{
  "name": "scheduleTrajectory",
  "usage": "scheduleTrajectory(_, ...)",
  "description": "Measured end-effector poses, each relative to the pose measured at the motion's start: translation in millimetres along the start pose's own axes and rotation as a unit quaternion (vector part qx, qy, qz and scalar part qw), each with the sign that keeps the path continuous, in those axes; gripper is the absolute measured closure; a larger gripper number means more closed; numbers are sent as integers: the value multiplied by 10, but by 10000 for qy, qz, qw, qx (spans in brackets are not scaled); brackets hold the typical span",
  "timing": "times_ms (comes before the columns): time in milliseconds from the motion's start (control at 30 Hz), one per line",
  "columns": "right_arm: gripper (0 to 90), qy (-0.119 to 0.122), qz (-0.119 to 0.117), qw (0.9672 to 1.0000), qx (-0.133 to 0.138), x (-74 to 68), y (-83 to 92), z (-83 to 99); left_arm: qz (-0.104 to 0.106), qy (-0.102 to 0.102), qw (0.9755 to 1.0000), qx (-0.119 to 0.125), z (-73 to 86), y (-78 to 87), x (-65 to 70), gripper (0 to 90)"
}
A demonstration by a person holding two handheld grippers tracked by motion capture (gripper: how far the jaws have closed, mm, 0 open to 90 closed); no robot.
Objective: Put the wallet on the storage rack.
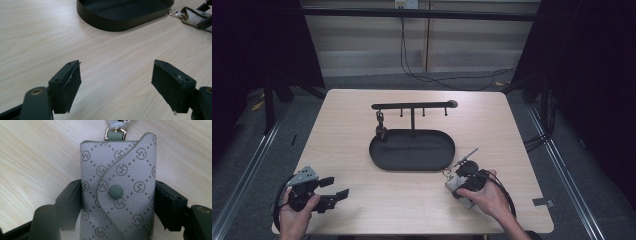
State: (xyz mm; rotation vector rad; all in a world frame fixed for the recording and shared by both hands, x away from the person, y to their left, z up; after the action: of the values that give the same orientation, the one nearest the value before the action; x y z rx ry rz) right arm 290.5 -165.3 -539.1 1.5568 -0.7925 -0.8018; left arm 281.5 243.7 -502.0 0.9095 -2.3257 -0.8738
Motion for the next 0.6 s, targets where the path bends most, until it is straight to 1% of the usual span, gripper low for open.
scheduleTrajectory(167, 328, -41, -33, 9999, -95, -3, 27, -15, -13, 30, 10000, 21, -3, 5, -5, 234)
scheduleTrajectory(200, 331, -44, -41, 9999, -126, -4, 31, -15, 12, 32, 10000, 16, -3, 6, -5, 234)
scheduleTrajectory(267, 333, -112, -119, 9997, -160, -5, 42, -18, -13, 30, 10000, 17, -6, 9, -16, 234)
scheduleTrajectory(333, 334, -128, -172, 9996, -193, 7, 47, -21, -4, 57, 10000, 26, -9, 4, -18, 234)
scheduleTrajectory(433, 335, -183, -207, 9993, -254, 13, 61, -28, -4, 68, 10000, 20, -10, -2, -23, 234)
scheduleTrajectory(500, 336, -158, -244, 9992, -277, 22, 69, -35, -3, 73, 10000, 13, -10, -6, -22, 234)
scheduleTrajectory(567, 336, -177, -247, 9989, -351, 20, 89, -35, 14, 88, 10000, 10, -10, -14, -20, 234)
scheduleTrajectory(600, 336, -148, -221, 9990, -363, 23, 97, -36, 19, 85, 10000, -7, -9, -18, -18, 234)
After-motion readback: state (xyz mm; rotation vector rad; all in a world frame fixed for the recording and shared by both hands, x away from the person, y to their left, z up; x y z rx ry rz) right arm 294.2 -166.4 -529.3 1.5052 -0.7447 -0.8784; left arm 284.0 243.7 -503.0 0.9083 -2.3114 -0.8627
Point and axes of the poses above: each handheld gripper's, and its own axes: y roughly backward along the jaws, z roughly out of its underside, x roughly to its right, the point moved 7 cm from there along -y, roughly forward along the jaws, and after that the axes turned 8 degrees about -x, right-handed, at the moved point
